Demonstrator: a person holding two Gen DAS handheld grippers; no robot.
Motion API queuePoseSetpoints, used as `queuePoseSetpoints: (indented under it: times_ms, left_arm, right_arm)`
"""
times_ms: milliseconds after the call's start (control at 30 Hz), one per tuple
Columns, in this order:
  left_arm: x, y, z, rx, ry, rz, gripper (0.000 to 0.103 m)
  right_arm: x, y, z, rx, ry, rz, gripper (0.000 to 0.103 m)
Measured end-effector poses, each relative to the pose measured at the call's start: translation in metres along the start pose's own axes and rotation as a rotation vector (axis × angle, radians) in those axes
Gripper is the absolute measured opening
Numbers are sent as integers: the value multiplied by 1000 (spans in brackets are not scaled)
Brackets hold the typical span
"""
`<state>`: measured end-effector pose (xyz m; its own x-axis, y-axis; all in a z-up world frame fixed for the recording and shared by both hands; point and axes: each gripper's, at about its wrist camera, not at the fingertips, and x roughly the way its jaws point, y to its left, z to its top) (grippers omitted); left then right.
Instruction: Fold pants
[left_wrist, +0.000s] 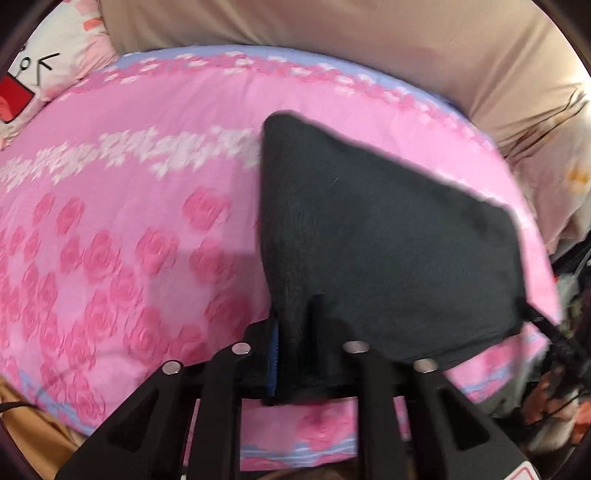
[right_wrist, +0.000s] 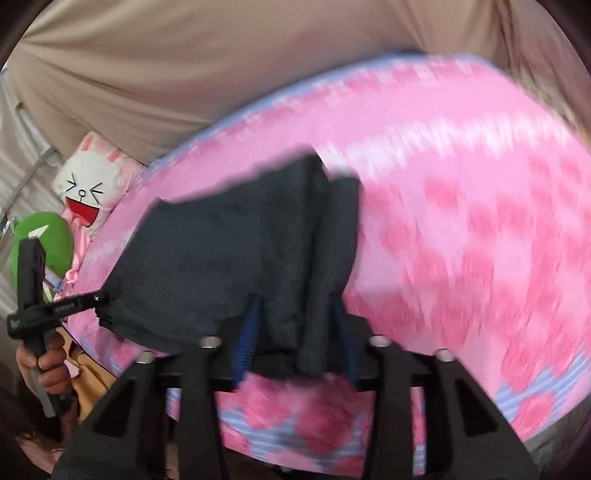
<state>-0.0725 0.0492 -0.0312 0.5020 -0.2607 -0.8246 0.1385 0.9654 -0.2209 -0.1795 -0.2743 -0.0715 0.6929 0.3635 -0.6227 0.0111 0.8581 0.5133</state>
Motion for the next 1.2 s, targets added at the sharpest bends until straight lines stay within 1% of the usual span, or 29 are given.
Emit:
queuePoseSetpoints:
  times_ms: [33, 67, 100, 133, 167, 233, 267, 300, 333, 367, 400, 433, 467, 500, 567, 633, 767, 833, 933, 967, 1033, 1067, 1200]
  left_arm:
    - [-3, 0, -2, -13, -26, 14, 42]
    - [-7, 1, -1, -35, -39, 20, 52]
    - [-9, 2, 1, -51, -45, -16, 72]
    - [-10, 4, 2, -68, -50, -67, 88]
    - [-7, 5, 6, -98, -43, -113, 89]
    - [3, 5, 10, -128, -1, -148, 88]
    - [18, 6, 12, -151, 48, -179, 88]
    - [18, 4, 12, -150, 20, -173, 89]
    - [16, -1, 13, -136, -3, -164, 88]
    - [19, -8, 15, -118, 11, -155, 87]
    - [20, -12, 15, -108, -3, -152, 63]
    - [23, -16, 18, -104, 3, -127, 45]
    - [23, -17, 18, -102, -7, -103, 31]
    - [20, -17, 20, -103, -17, -110, 22]
    - [6, -15, 21, -106, -50, -141, 20]
    - [-17, -17, 19, -92, -94, -176, 19]
    - [-59, -27, 15, -37, -151, -215, 19]
    - [-81, -33, 14, -8, -177, -229, 17]
    - [-124, -40, 6, 45, -240, -241, 14]
    - [-144, -42, 5, 65, -274, -252, 13]
    - [-169, -45, 5, 83, -331, -266, 12]
    - [-188, -47, 6, 100, -381, -270, 12]
    - [-244, -56, 15, 161, -558, -268, 11]
  right_arm:
    - [-1, -4, 0, 42, 5, 31, 56]
    - [-1, -6, 1, 63, 10, 59, 56]
    - [0, -5, 3, 71, 12, 79, 62]
    - [3, -3, 5, 66, 20, 95, 66]
    - [8, 0, 6, 57, 35, 98, 71]
    - [15, 5, 7, 41, 31, 89, 73]
    - [17, 8, 7, 30, 25, 85, 73]
    - [19, 10, 10, 24, 19, 80, 73]
    - [23, 13, 12, 20, 9, 82, 73]
    - [26, 15, 14, 13, 2, 74, 64]
    - [28, 14, 15, 8, 0, 55, 50]
    - [31, 16, 16, -1, -4, 42, 44]
    - [30, 18, 16, -9, -12, 37, 37]
    - [26, 21, 16, -22, -22, 26, 34]
    - [15, 34, 14, -66, -51, 3, 32]
    - [0, 44, 12, -92, -63, 19, 31]
    - [-32, 71, 6, -159, -92, 33, 30]
    - [-52, 83, 6, -182, -112, 52, 30]
    - [-83, 98, 4, -215, -158, 84, 30]
    - [-95, 105, 5, -233, -184, 95, 30]
    - [-114, 117, 9, -262, -232, 115, 30]
    - [-122, 124, 11, -276, -256, 125, 30]
    - [-157, 153, 29, -351, -389, 167, 30]
